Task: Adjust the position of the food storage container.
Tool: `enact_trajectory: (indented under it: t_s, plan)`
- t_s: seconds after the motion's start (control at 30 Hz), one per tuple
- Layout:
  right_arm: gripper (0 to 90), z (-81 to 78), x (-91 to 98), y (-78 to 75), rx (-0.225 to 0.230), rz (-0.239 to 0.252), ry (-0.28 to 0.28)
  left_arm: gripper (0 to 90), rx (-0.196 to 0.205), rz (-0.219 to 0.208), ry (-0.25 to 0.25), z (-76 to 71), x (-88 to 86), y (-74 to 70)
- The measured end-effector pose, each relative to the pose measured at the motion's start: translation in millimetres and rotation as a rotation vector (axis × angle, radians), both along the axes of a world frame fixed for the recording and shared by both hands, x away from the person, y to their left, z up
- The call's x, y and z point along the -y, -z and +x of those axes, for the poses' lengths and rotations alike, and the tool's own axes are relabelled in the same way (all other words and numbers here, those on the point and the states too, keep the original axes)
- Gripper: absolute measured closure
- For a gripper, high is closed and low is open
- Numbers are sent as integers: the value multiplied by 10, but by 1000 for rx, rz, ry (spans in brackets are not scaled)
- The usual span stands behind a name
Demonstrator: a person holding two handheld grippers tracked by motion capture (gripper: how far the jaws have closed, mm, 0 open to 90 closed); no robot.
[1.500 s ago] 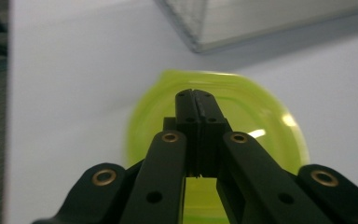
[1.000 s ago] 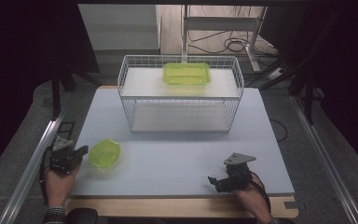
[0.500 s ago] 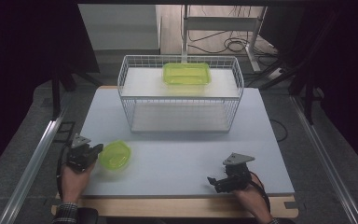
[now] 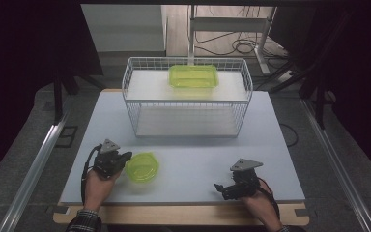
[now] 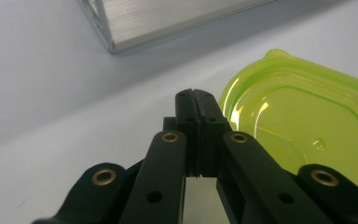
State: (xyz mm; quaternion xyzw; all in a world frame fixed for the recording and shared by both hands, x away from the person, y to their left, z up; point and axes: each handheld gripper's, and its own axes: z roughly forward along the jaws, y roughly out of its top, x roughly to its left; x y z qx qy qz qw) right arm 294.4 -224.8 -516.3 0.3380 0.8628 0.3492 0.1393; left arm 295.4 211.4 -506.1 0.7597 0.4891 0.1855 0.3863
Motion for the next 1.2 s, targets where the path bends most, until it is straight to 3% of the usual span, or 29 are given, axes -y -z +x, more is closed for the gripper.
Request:
enact_trajectory:
  t_s: [0.13, 0.27, 0.37, 0.5, 0.93, 1.2]
  plan:
    - [37, -2, 5, -7, 2, 1, -1, 900, -7, -10, -32, -85, -93, -29]
    - [37, 2, 15, -15, 6, 2, -3, 900, -72, -9, -75, -292, -235, 61]
    - [38, 6, 8, -14, 7, 2, -4, 900, -118, -8, -55, -401, -241, 138]
    - [38, 9, -15, -11, 9, -3, -12, 900, -168, 2, 9, -445, -88, 223]
    - [38, 9, -35, 1, 10, -8, -19, 900, -138, 19, 97, -213, 343, 197]
    - [37, 9, -56, 11, 6, -12, -23, 900, -127, 36, 143, -151, 559, 203]
